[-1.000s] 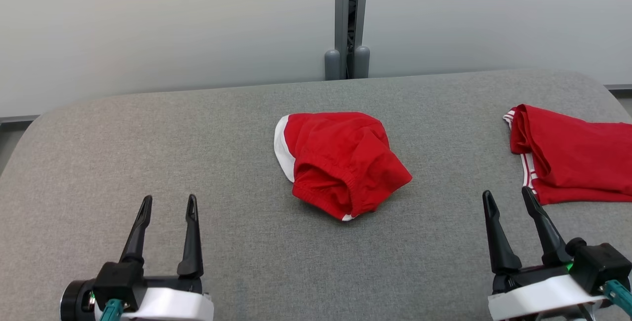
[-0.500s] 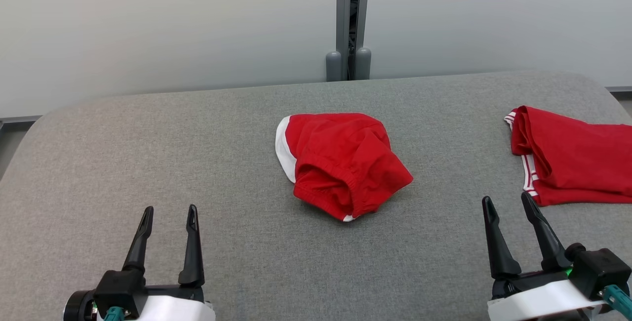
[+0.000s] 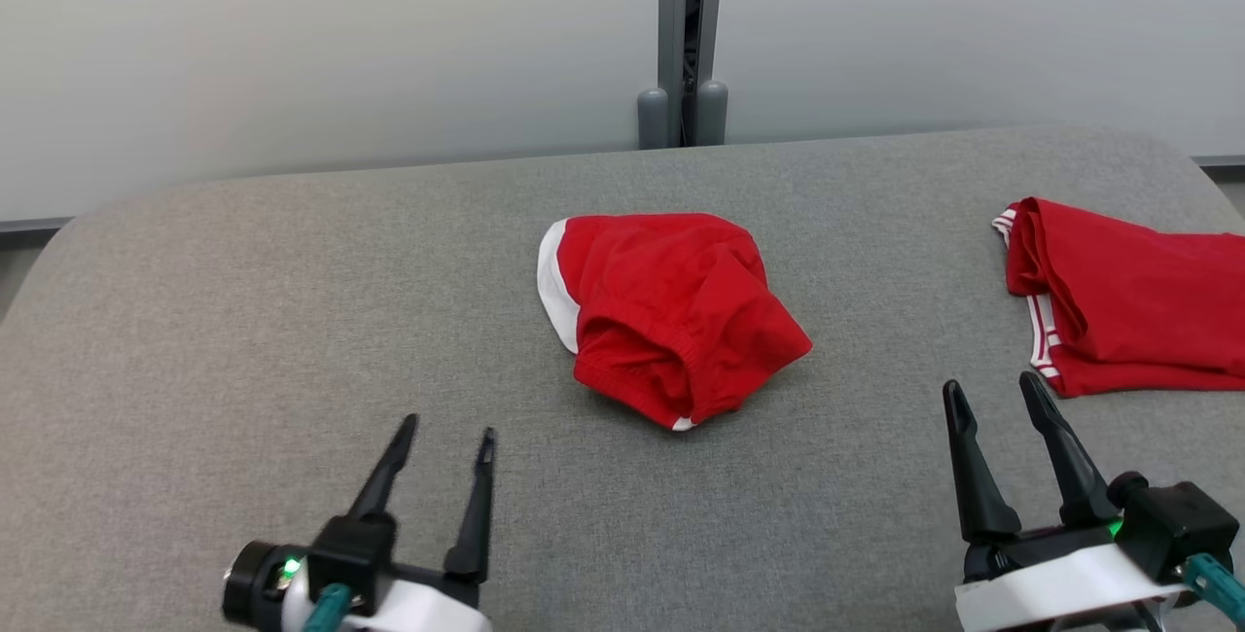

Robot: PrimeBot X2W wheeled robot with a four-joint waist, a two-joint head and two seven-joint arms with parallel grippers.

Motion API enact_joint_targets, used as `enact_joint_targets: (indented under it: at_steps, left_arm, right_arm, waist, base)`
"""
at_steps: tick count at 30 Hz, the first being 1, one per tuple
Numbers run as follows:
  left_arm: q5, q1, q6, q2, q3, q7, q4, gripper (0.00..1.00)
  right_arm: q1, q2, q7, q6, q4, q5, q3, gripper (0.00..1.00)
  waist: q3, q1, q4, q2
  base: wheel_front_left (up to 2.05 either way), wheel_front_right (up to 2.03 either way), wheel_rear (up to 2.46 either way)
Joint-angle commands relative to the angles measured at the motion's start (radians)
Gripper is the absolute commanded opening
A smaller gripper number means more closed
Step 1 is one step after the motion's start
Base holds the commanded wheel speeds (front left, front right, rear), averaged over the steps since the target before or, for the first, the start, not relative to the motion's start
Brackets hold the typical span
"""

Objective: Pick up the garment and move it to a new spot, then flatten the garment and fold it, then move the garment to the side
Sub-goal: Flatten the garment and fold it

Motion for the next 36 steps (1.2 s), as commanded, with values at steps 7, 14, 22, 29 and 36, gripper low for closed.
enact_joint_targets:
  at_steps: [7,14,22,29,36]
  left_arm:
    - [0.073,-0.142,-0.045,0.004,-0.125,-0.001,0.125,1.0]
    - [0.114,-0.283,-0.092,0.004,-0.306,-0.001,0.286,1.0]
    - [0.135,-0.414,-0.087,0.005,-0.439,-0.001,0.448,1.0]
    - [0.112,-0.504,-0.03,0.004,-0.509,-0.001,0.542,1.0]
    - [0.117,-0.564,0.017,0.003,-0.543,-0.001,0.617,0.68]
  right_arm:
    - [-0.055,-0.022,-0.005,0.0,-0.009,0.005,0.004,1.0]
    - [-0.098,-0.026,-0.005,0.0,-0.009,0.007,0.012,1.0]
    - [-0.129,-0.027,-0.005,0.0,-0.009,0.011,0.021,1.0]
    - [-0.145,-0.027,-0.005,0.0,-0.007,0.013,0.022,1.0]
    - [-0.154,-0.02,-0.005,0.0,-0.005,0.019,0.029,1.0]
  waist:
    - [0.058,0.0,-0.029,0.0]
    - [0.123,0.0,-0.071,0.0]
    - [0.165,0.0,-0.11,0.0]
    - [0.186,0.0,-0.139,0.0]
    - [0.193,0.0,-0.164,0.0]
  base:
    - [0.0,0.0,0.0]
    - [0.0,0.0,0.0]
    - [0.0,0.0,0.0]
    - [0.0,0.0,0.0]
    - [0.0,0.0,0.0]
